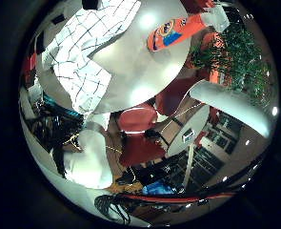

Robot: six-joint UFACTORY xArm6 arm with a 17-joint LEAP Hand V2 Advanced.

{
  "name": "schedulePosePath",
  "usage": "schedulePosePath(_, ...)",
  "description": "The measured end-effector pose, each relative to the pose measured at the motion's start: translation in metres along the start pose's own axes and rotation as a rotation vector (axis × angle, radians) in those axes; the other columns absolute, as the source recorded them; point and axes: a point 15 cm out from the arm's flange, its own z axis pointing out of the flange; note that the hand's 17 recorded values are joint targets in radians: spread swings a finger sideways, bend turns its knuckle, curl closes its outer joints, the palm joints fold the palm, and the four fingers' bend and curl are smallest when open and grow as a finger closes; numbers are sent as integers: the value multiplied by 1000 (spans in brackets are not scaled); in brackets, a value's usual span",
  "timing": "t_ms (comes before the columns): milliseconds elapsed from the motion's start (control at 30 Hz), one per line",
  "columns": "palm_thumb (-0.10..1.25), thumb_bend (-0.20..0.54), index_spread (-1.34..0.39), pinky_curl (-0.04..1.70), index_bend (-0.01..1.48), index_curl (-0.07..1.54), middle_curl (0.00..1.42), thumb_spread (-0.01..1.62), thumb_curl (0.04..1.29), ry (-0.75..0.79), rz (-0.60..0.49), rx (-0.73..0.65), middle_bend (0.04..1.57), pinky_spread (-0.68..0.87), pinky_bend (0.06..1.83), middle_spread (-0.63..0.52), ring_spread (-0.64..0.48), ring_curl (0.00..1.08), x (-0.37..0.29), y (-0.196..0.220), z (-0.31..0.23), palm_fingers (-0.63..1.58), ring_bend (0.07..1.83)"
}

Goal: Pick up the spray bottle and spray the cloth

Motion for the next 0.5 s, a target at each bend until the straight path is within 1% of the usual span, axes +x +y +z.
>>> schedulePosePath(200, 880, -16, -376, 863, 442, 655, 630, 1301, 366, -15, 57, 58, 739, 118, 282, -155, -154, 496, 17, -1, -9, 472, 840)
schedulePosePath(300, 809, -21, -386, 864, 424, 645, 629, 1292, 357, -35, 76, 111, 738, 124, 279, -155, -154, 495, 26, -1, -17, 473, 839)
schedulePosePath(333, 762, -35, -385, 865, 418, 641, 628, 1294, 348, -50, 83, 131, 738, 125, 278, -156, -157, 494, 28, -1, -20, 473, 839)
schedulePosePath(400, 635, -38, -383, 867, 400, 632, 625, 1320, 311, -82, 94, 171, 730, 128, 281, -155, -158, 493, 31, 0, -26, 467, 838)
schedulePosePath(500, 533, -24, -379, 872, 367, 615, 615, 1343, 270, -142, 121, 256, 703, 130, 298, -147, -150, 491, 38, -4, -38, 451, 837)
